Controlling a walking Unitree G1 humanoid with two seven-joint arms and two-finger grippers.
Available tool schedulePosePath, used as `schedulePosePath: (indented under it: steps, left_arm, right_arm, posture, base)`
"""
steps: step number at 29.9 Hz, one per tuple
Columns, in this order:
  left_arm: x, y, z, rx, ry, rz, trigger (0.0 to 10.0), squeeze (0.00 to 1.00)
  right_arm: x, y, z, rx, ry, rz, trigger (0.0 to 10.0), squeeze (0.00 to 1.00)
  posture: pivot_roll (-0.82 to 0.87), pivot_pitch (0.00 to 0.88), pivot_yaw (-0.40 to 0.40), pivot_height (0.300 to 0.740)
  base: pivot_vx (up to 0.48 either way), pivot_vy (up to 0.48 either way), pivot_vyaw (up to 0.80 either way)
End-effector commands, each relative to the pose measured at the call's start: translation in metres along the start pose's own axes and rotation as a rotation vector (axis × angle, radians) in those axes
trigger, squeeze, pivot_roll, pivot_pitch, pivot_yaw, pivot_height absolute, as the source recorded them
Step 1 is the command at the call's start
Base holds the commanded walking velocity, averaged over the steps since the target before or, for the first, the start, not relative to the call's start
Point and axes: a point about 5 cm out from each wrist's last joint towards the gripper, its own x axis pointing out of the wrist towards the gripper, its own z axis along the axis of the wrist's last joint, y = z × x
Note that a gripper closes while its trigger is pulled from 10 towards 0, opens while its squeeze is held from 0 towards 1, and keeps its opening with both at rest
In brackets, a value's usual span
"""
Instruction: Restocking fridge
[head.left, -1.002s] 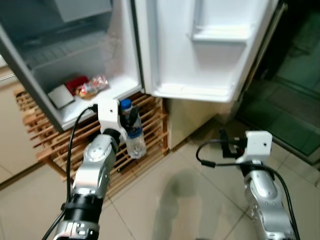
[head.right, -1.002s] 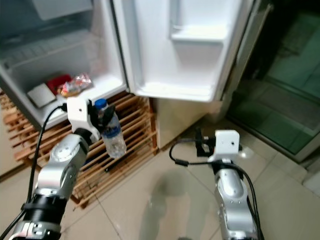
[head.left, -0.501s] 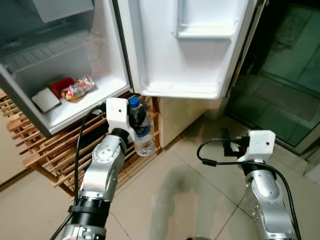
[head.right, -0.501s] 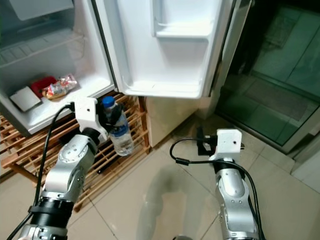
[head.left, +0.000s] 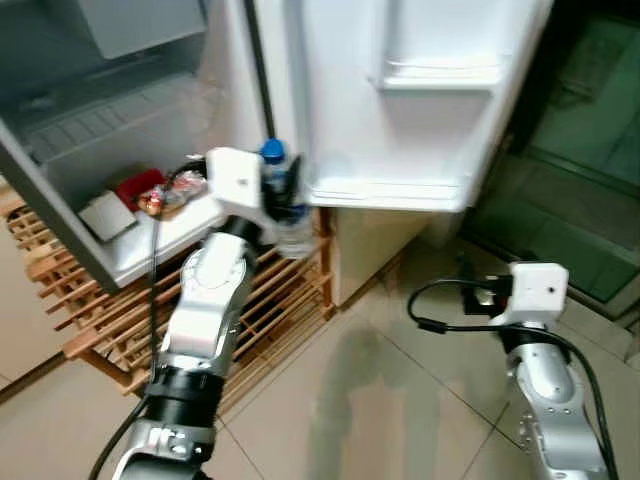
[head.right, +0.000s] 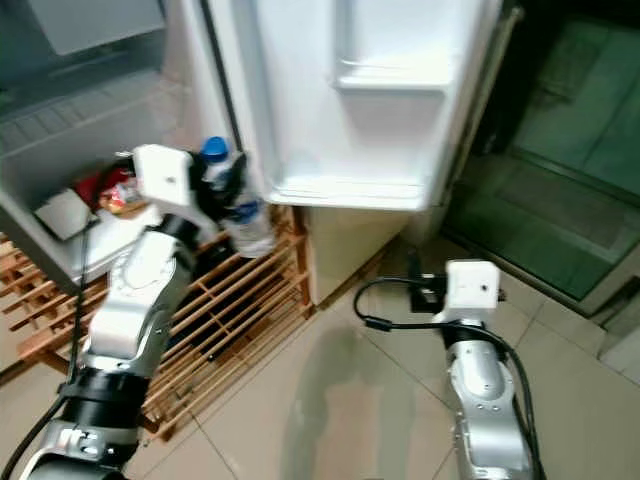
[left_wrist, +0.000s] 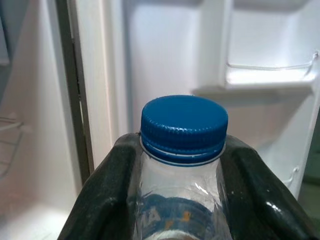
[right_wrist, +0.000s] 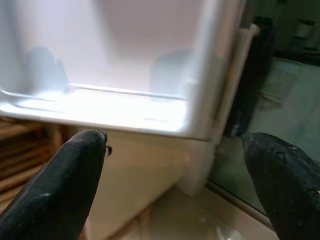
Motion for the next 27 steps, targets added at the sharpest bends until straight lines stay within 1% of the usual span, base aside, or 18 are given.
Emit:
schedulePosePath:
  steps: [1, 2, 6, 8, 10, 11, 16, 20, 24, 27]
  left_arm:
    - [0.002, 0.006, 0.008, -0.021, -0.023, -0.004, 10.0, 0.0]
    - [0.002, 0.004, 0.008, -0.025, -0.022, -0.016, 10.0, 0.0]
    - [0.007, -0.012, 0.011, -0.021, -0.023, -0.139, 10.0, 0.0]
    - [0.009, -0.018, 0.011, -0.01, -0.011, -0.179, 10.0, 0.0]
    - [0.01, -0.021, 0.01, 0.004, 0.006, -0.199, 10.0, 0.0]
    - [0.011, -0.021, 0.01, -0.002, 0.006, -0.207, 10.0, 0.0]
    - [0.011, -0.018, 0.009, -0.025, 0.006, -0.183, 10.0, 0.0]
    - [0.01, -0.021, 0.003, -0.044, 0.025, -0.185, 10.0, 0.0]
    - [0.009, -0.022, 0.002, -0.049, 0.028, -0.185, 10.0, 0.0]
    - [0.009, -0.021, 0.003, -0.033, 0.029, -0.176, 10.0, 0.0]
  right_arm:
    - [0.001, 0.008, 0.004, 0.009, -0.021, 0.025, 10.0, 0.0]
    - [0.001, 0.008, 0.004, 0.009, -0.021, 0.025, 10.0, 0.0]
    - [0.0, 0.008, 0.005, 0.005, -0.026, 0.023, 10.0, 0.0]
    - [0.0, 0.008, 0.005, 0.006, -0.028, 0.02, 10.0, 0.0]
    - [-0.001, 0.008, 0.005, 0.006, -0.03, 0.017, 10.0, 0.0]
    - [-0.001, 0.008, 0.005, 0.006, -0.03, 0.014, 10.0, 0.0]
    - [-0.004, 0.007, 0.005, 0.005, -0.028, 0.003, 10.0, 0.0]
    - [-0.004, 0.006, 0.007, 0.002, -0.035, -0.001, 10.0, 0.0]
    - [-0.004, 0.006, 0.007, 0.001, -0.034, -0.001, 10.0, 0.0]
    - [-0.004, 0.007, 0.007, 0.002, -0.032, 0.002, 10.0, 0.0]
  posture:
    - [-0.19, 0.0, 0.072, 0.74]
    - [-0.19, 0.0, 0.072, 0.74]
    - [-0.2, 0.0, 0.079, 0.74]
    - [-0.2, 0.0, 0.085, 0.74]
    - [-0.2, 0.0, 0.085, 0.74]
    - [-0.21, 0.0, 0.088, 0.74]
    - [-0.21, 0.0, 0.091, 0.74]
    - [-0.22, 0.0, 0.091, 0.74]
    - [-0.21, 0.0, 0.089, 0.74]
    - [-0.21, 0.0, 0.089, 0.74]
  base:
    - [0.461, 0.0, 0.0]
    - [0.461, 0.0, 0.0]
    - [0.48, 0.0, 0.0]
    - [0.437, 0.0, 0.0]
    - [0.0, 0.0, 0.0]
    - [0.0, 0.0, 0.0]
    - [0.0, 0.0, 0.0]
    - [0.253, -0.405, 0.0]
    - [0.271, -0.394, 0.0]
    - [0.284, -0.384, 0.0]
